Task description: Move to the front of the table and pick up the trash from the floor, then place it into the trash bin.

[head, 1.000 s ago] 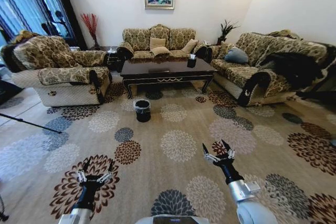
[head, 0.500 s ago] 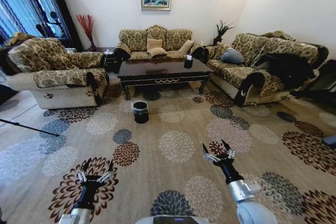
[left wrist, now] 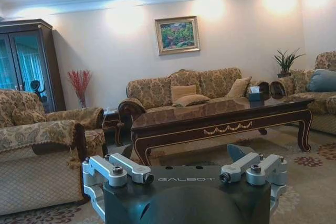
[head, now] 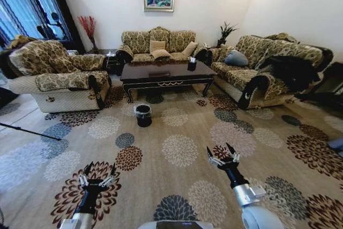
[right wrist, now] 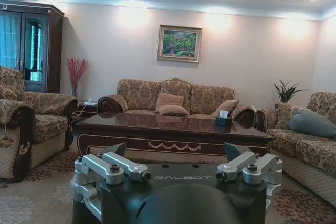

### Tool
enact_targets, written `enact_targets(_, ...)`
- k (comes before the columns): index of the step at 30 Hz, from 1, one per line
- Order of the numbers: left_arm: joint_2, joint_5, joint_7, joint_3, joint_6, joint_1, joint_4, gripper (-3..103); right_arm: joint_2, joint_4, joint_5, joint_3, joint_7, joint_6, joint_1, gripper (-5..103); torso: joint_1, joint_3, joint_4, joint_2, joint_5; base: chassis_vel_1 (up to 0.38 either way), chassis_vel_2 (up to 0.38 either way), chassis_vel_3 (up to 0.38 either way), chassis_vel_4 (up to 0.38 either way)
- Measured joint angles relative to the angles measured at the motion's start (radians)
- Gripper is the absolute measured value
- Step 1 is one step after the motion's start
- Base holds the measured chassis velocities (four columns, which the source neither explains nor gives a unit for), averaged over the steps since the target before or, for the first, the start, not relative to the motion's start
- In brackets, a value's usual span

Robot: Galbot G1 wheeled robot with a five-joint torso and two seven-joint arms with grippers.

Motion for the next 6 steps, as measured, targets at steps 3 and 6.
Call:
enact_targets(3, 0.0, 0.0, 0.0, 0.0, 0.0, 0.0, 0.0, 100, 0.0, 0.0, 0.0, 0.0, 0.0, 0.0, 0.0, 100, 0.004, 0.006, -0.0001, 0.01, 0.0, 0.0, 0.0, 0.0, 0.0)
enact_targets(6, 0.0, 0.0, 0.0, 0.0, 0.0, 0.0, 0.0, 100, 0.0, 0.0, 0.0, 0.0, 0.0, 0.0, 0.0, 100, 0.006, 0.008, -0.0001, 0.014, 0.0, 0.0, 0.0, 0.0, 0.0)
